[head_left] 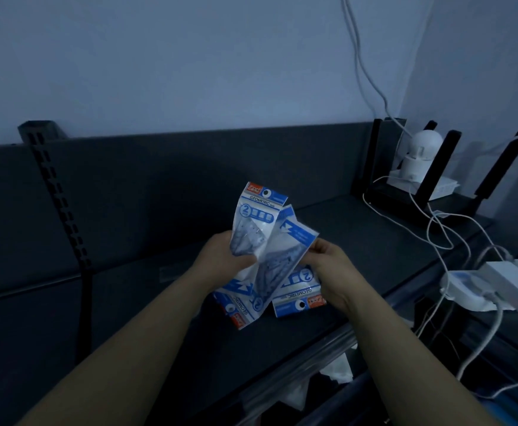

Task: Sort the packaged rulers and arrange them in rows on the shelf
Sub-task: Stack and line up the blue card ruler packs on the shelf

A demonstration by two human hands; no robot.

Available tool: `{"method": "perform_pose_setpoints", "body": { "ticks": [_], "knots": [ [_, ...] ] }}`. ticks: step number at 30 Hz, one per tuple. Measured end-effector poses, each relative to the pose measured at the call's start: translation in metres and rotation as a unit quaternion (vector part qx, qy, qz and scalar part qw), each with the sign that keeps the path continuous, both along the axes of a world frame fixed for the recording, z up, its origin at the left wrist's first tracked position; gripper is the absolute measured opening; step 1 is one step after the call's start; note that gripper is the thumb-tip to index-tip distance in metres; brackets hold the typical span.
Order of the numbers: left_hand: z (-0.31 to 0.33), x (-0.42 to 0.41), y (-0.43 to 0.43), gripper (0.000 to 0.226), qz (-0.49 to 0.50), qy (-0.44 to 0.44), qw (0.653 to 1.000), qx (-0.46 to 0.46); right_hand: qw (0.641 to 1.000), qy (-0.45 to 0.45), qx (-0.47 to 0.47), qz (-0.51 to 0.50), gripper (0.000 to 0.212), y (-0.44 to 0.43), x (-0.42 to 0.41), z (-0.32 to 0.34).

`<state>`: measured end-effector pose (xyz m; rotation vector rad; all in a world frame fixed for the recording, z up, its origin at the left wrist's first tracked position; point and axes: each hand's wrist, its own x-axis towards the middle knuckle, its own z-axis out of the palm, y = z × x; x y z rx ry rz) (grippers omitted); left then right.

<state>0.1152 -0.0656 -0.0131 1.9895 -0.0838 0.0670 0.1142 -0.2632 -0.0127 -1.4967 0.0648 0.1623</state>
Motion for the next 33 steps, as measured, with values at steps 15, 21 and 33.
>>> {"method": "perform_pose_setpoints", "body": {
  "ticks": [15, 21, 33],
  "knots": [
    [0.01, 0.003, 0.013, 0.025, 0.021, 0.076, 0.993, -0.091, 0.999, 0.001, 0.033, -0.016, 0.018, -0.014, -0.005, -0.004],
    [0.019, 0.002, 0.028, 0.036, 0.049, 0.092, 0.986, -0.129, 0.997, -0.021, -0.027, -0.071, 0.014, -0.014, 0.005, 0.002],
    [-0.016, -0.012, 0.058, 0.033, 0.164, 0.122, 0.978, -0.036, 0.917, -0.026, -0.39, 0.086, 0.026, 0.018, 0.023, -0.004]
  ]
}}
